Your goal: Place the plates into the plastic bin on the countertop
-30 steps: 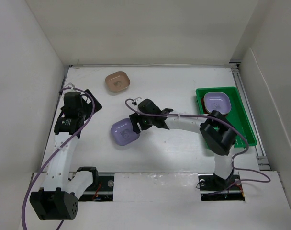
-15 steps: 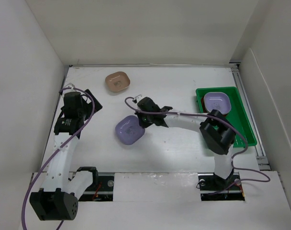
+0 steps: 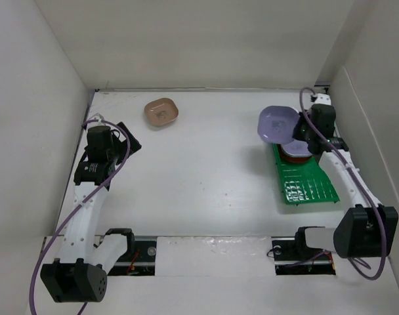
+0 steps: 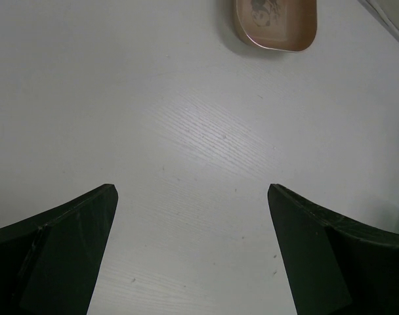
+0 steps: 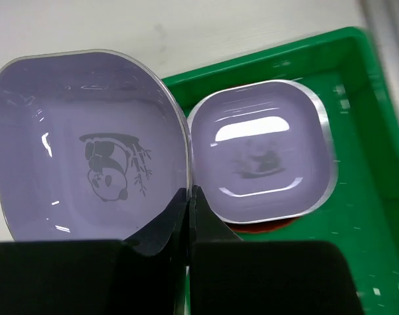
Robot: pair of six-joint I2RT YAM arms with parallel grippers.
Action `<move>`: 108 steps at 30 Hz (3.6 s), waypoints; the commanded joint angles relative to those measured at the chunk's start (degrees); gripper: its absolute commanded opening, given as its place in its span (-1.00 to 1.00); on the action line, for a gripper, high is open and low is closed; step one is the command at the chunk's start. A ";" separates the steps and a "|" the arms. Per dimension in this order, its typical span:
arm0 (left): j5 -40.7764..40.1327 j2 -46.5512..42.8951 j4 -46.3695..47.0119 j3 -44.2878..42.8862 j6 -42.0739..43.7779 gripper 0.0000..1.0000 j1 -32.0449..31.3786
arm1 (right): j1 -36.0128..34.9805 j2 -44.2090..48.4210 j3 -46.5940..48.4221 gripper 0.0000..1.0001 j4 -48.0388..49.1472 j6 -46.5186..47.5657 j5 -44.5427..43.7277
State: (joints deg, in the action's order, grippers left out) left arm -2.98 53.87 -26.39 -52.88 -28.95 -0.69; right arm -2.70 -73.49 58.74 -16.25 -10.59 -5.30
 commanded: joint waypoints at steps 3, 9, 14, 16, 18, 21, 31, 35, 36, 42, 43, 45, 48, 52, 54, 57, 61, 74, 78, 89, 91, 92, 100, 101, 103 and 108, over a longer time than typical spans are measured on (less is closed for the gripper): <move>0.79 -0.52 1.17 -0.47 0.65 0.99 -0.10 | 12.24 3.44 -0.38 -1.00 0.86 1.62 5.47; 0.79 0.01 1.17 -0.47 0.65 0.99 -0.10 | 18.87 -0.86 0.85 -0.94 -0.27 0.48 6.27; 1.31 0.54 1.17 -0.47 0.65 0.99 -0.10 | 19.57 -4.28 0.23 -0.70 2.09 -0.13 9.08; 1.31 0.54 1.17 -0.47 0.65 0.99 -0.10 | 17.83 -4.29 0.23 -0.07 2.10 -0.13 9.08; 1.31 0.54 1.17 -0.47 0.65 0.99 -0.10 | 16.68 -3.68 0.76 0.29 2.10 -1.09 8.56; 1.31 0.54 1.17 0.06 0.65 0.99 -0.10 | 14.66 -0.09 1.90 0.99 2.10 -1.10 7.85; 1.31 7.56 2.74 -3.53 -3.39 0.99 -0.10 | -4.21 10.38 3.14 1.00 -0.10 0.39 11.01; 2.54 17.29 5.47 -8.44 -7.60 0.99 -0.10 | -11.00 14.25 -1.24 1.00 2.09 -0.21 15.40; 2.54 19.41 6.26 -9.77 -8.48 0.99 -0.10 | -12.23 15.91 -2.39 1.00 2.80 -0.74 16.36; 3.68 41.43 11.36 -21.96 -11.13 0.99 -0.10 | -20.67 19.43 -6.96 1.00 4.56 -1.89 19.98; 5.77 44.63 11.97 -24.00 -11.13 0.99 -0.10 | -21.38 20.05 -7.67 1.00 4.56 -1.89 19.98; 4.22 52.95 11.28 -31.35 -11.13 0.99 -1.15 | -22.52 20.58 -9.07 1.00 4.56 -2.41 19.98; -2.79 58.97 7.69 -40.67 -11.13 0.99 -3.00 | -24.45 21.98 -10.83 1.00 4.56 -2.42 20.16; -7.03 66.18 5.83 -46.33 -11.13 0.99 -3.00 | -26.74 23.57 -13.03 1.00 4.56 -2.42 20.15; -7.56 69.52 5.21 -48.01 -11.13 0.99 -3.00 | -26.74 24.10 -13.56 1.00 5.09 -2.42 20.15; -7.56 73.48 2.58 -51.44 -11.13 0.79 -3.52 | -27.97 24.10 -13.56 1.00 5.62 -3.03 20.15; -8.09 77.08 -0.23 -54.34 -10.51 0.01 -3.53 | -29.11 24.63 -13.56 0.97 5.62 -3.56 20.15; -10.01 61.39 -3.95 -41.14 -10.44 -1.00 -11.41 | -30.96 24.37 -12.34 0.95 5.09 -2.16 14.98; -14.23 48.72 -2.61 -32.65 -10.43 -1.00 -18.71 | -30.96 22.43 -10.84 0.95 5.09 -1.63 14.44; -24.16 33.33 -4.90 -16.56 -15.87 -1.00 -44.12 | -28.41 11.19 -7.85 0.97 8.51 -1.63 14.26; -26.36 30.96 -4.90 -14.98 -17.88 -1.00 -47.46 | -27.89 8.30 -8.47 0.94 10.62 -2.15 14.27; -28.72 30.25 -4.90 -14.97 -18.68 -1.00 -50.00 | -27.89 7.24 -9.25 0.94 11.32 -2.94 14.27; -25.05 21.99 2.74 -9.26 -18.16 -1.00 -51.43 | -27.89 -1.47 -12.86 0.76 19.66 -6.46 16.81; -24.36 19.98 3.45 -8.04 -18.16 -1.00 -51.43 | -27.89 -1.48 -13.47 0.76 20.29 -7.24 16.81; -23.22 18.04 5.12 -7.50 -17.63 -1.00 -51.43 | -27.36 -2.96 -14.00 0.68 21.52 -8.39 17.51; -21.89 13.21 7.94 -4.34 -15.79 -1.00 -51.43 | -27.36 -3.06 -14.53 -1.00 25.03 -11.11 20.86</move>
State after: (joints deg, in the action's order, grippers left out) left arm -25.96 71.64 -22.96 -58.02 -45.43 -52.05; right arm -31.11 -76.73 44.86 4.25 -20.51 16.12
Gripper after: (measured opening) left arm 0.010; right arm 0.134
